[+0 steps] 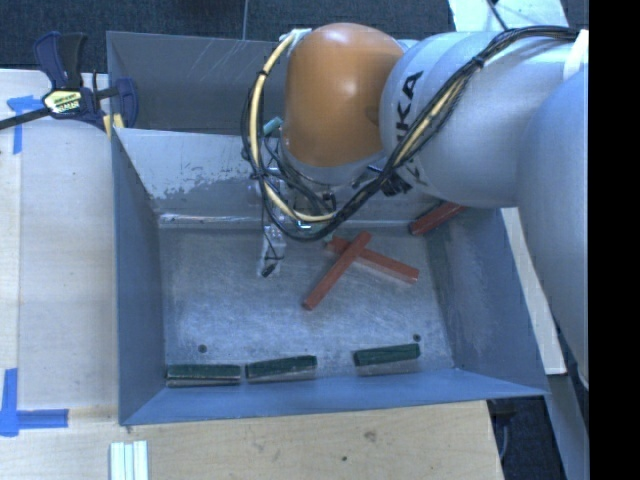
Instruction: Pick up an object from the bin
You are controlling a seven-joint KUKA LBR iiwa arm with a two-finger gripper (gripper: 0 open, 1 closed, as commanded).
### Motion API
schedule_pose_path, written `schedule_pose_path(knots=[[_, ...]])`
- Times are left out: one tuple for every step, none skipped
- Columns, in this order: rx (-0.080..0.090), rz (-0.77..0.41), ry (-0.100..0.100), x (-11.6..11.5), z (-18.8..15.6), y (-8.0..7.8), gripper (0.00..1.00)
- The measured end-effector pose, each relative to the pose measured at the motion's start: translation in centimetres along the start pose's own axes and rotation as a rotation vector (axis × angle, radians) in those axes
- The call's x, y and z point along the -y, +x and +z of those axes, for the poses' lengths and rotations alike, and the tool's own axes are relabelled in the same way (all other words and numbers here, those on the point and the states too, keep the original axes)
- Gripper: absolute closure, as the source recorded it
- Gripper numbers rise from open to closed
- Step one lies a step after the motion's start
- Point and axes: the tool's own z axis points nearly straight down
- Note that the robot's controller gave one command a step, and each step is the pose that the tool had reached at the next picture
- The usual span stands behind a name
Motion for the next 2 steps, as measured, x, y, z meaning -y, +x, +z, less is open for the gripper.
schedule_pose_path(knots=[[0.012, -0.229, -0.005, -9.4, -5.3, 2.8, 0.0], [0.002, -0.537, 0.003, 4.4, 4.9, 5.4, 0.0]])
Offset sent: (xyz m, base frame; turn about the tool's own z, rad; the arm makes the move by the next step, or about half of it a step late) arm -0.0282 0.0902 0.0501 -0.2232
